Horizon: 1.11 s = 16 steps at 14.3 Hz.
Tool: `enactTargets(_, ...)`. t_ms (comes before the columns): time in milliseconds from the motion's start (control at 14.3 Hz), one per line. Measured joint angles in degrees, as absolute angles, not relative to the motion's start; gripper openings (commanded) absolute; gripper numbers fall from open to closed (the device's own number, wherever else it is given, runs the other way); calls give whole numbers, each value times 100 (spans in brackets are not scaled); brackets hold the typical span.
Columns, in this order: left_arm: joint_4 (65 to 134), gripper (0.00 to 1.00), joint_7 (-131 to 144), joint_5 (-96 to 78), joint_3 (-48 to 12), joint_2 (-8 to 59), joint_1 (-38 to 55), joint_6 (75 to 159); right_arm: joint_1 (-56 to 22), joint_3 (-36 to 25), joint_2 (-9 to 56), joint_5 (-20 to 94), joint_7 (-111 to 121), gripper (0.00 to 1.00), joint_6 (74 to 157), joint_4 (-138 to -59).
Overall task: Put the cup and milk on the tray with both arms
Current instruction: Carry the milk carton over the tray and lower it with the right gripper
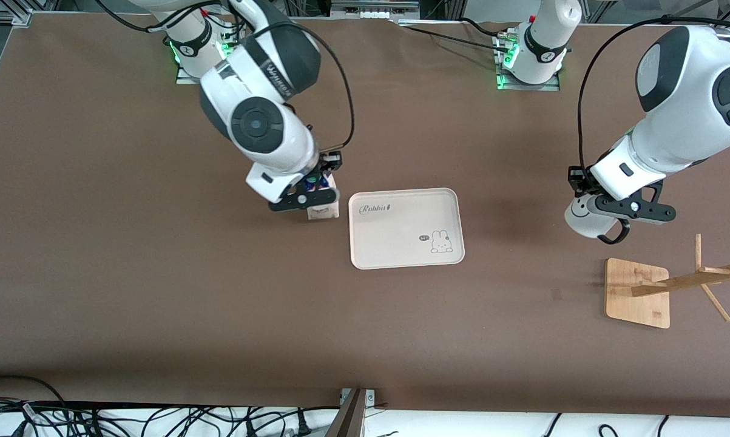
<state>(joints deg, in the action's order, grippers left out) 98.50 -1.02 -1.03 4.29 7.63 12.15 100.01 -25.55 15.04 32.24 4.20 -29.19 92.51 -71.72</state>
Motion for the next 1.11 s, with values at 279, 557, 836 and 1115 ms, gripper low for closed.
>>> enactTargets(279,9572,0,-96,-103,329,915,1222,9528,-2817,1491,3261,419,-2938,36,9562,-7127)
enactTargets(557,9100,0,-84,-264,294,1153,1233,8973,-2840,1490,3358,419,-2935,36,10150,-7122)
enactTargets(836,8815,0,-39,-333,295,1342,1226,8678,-2871,1491,3575,530,-2933,36,11038,-7118)
enactTargets(1115,8808,0,113,-440,296,1364,1225,8493,-2881,1490,3836,556,-2933,36,11183,-7111)
